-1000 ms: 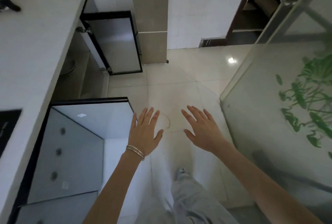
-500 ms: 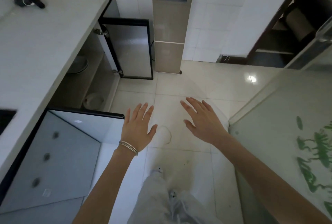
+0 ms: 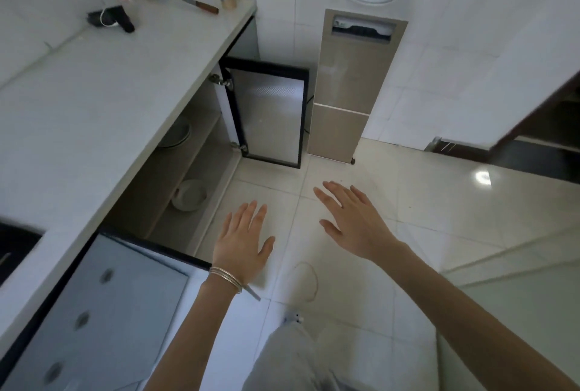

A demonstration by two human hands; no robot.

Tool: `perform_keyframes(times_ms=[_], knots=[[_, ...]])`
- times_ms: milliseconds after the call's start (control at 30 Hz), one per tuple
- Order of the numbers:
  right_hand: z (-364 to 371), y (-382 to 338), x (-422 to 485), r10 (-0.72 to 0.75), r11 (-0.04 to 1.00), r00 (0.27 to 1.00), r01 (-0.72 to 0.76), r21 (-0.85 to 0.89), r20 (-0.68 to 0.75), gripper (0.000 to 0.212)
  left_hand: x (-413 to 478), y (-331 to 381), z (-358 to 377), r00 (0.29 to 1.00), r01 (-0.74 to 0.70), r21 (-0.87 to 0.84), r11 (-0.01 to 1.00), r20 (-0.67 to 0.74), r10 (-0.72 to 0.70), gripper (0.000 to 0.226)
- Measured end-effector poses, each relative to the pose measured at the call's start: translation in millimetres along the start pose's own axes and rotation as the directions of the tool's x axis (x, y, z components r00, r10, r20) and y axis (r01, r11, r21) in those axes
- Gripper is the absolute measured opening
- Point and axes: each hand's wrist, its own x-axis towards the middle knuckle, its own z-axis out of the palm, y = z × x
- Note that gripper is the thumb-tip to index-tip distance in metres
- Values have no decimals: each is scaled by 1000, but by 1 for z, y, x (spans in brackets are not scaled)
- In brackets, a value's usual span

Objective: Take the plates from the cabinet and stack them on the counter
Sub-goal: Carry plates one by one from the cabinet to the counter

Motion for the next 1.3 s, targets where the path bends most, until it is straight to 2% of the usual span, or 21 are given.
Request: perform_keyframes(times_ms=[267,567,833,967,1300], knots=[[-4,33,100,-108,994,994,109,7,-25,53,77,-19,-15,996,69,16,998,-66,-68,65],[20,76,194,-326,943,945,324,68,9,53,137,-24,-11,973,200,35,979,-122,-194,61],[17,155,281,-491,870,868,485,92,67,56,229,16,-4,919,372,16,928,-148,-366,59],[11,188,326,-605,796,784,596,103,139,58,262,29,-5,872,469,11,883,-167,-460,57],[35,196,404,-727,686,676,712,150,119,56,304,14,-6,778,603,-12,798,-211,-591,52]])
